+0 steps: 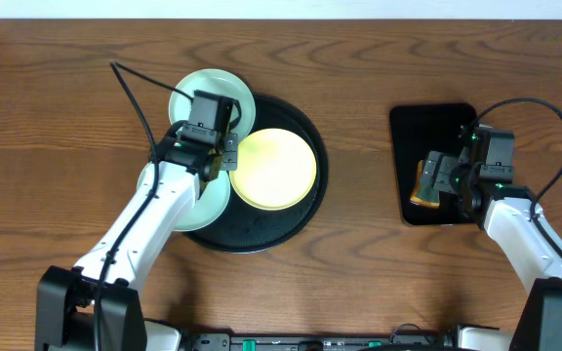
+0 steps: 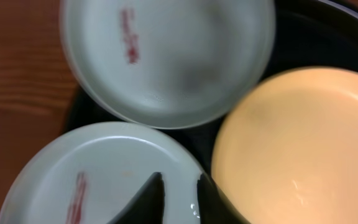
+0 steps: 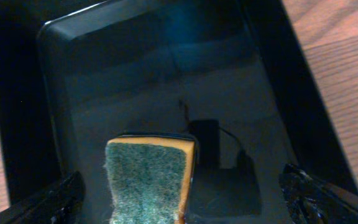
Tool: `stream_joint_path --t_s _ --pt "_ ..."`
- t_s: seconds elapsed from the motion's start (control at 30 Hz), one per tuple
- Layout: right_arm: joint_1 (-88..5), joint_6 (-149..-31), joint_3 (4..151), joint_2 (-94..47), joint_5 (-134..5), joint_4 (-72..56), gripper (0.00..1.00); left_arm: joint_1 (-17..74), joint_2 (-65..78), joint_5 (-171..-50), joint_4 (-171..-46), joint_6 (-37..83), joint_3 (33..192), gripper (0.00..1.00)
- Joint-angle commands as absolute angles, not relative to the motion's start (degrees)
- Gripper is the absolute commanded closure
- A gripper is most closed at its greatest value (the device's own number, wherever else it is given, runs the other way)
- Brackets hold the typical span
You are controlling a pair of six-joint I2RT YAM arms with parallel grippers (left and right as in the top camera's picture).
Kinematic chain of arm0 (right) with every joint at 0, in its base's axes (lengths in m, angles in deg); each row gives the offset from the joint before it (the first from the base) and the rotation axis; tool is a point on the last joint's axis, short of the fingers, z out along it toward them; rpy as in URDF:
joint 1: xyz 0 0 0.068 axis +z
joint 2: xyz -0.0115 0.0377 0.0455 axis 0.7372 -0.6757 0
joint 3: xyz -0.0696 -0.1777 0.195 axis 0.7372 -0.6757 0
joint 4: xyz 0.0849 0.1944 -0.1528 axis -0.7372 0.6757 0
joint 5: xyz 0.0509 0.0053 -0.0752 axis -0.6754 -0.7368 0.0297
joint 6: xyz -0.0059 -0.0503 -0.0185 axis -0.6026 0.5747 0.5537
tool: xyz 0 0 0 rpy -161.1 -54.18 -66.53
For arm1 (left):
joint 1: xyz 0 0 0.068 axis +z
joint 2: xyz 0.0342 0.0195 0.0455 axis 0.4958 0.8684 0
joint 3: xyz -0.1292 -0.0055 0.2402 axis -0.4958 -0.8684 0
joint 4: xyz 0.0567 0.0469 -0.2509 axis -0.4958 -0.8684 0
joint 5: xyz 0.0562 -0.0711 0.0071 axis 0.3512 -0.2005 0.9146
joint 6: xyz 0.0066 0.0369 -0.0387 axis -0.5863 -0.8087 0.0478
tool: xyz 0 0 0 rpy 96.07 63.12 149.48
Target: Clean dirty plates on tray and stack at the side
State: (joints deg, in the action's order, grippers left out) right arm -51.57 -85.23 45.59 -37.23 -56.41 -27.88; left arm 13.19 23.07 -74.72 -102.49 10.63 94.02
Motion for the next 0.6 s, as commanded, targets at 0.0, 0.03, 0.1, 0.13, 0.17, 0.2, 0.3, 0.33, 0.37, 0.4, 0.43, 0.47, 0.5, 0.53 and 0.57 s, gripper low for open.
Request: stream_joint_path --t_s 0.0,0.03,0.1,0.13,0.17,0.2,0.3,0.33,0.37,0.4,0.43,0.47,0.5,0.53,0.57 --pt "-52.13 -85.39 46.51 -36.38 -57.94 -27.77 0.01 12.6 24.62 -82.83 -102.68 10.35 94.42 0.53" --pt "-52.37 -85.39 46.51 -36.38 -57.94 -27.81 0.01 12.66 24.76 -84.92 -102.73 10.22 94.42 0.43" --pt "-53.03 -85.41 46.56 -36.38 -58.25 -27.9 0.01 12.66 24.76 -89.29 -103.32 8.27 94.61 0.33" --pt "-53.47 -85.41 46.75 -36.38 -58.93 -27.81 0.01 12.66 24.76 -90.96 -104.3 7.33 95.18 0.32" --pt "-54.01 -85.41 47.1 -36.38 -60.15 -27.55 0.01 12.66 24.76 -91.92 -105.72 7.07 95.99 0.31" --pt "-54.65 -85.41 47.63 -36.38 -61.72 -27.0 0.01 12.66 24.76 -92.2 -107.54 7.07 97.04 0.31" --pt "-57.25 -85.43 50.27 -36.38 -67.04 -23.68 0.01 12.64 24.91 -92.27 -114.79 7.16 101.91 0.3" --pt "-57.9 -85.43 51.01 -36.38 -67.82 -22.7 0.01 12.64 25.13 -92.44 -116.65 7.16 103.35 0.3" --pt "-58.6 -85.43 51.89 -36.38 -68.35 -21.41 0.01 12.64 25.35 -92.81 -118.82 7.2 105.1 0.3" --pt "-59.37 -85.43 52.83 -36.38 -68.43 -20.01 0.01 12.64 25.94 -93.14 -121.48 7.46 107.29 0.31" --pt "-59.98 -85.43 53.4 -36.4 -68.43 -19.11 0.01 12.64 26.5 -93.12 -123.49 7.88 108.86 0.3" --pt "-60.57 -85.45 53.77 -36.38 -68.43 -18.5 0.01 12.64 27.31 -93.14 -126.16 8.01 110.85 0.3" --pt "-61.1 -85.45 53.92 -36.4 -68.43 -18.13 0.01 12.58 28.54 -93.14 -129.04 7.99 112.97 0.31" --pt "-61.55 -85.45 53.92 -36.38 -68.43 -17.98 0.01 12.53 29.41 -93.14 -130.84 7.95 114.35 0.31" --pt "-61.9 -85.45 53.9 -36.4 -68.41 -17.78 0.01 12.53 30.07 -93.14 -131.67 7.75 115.07 0.31"
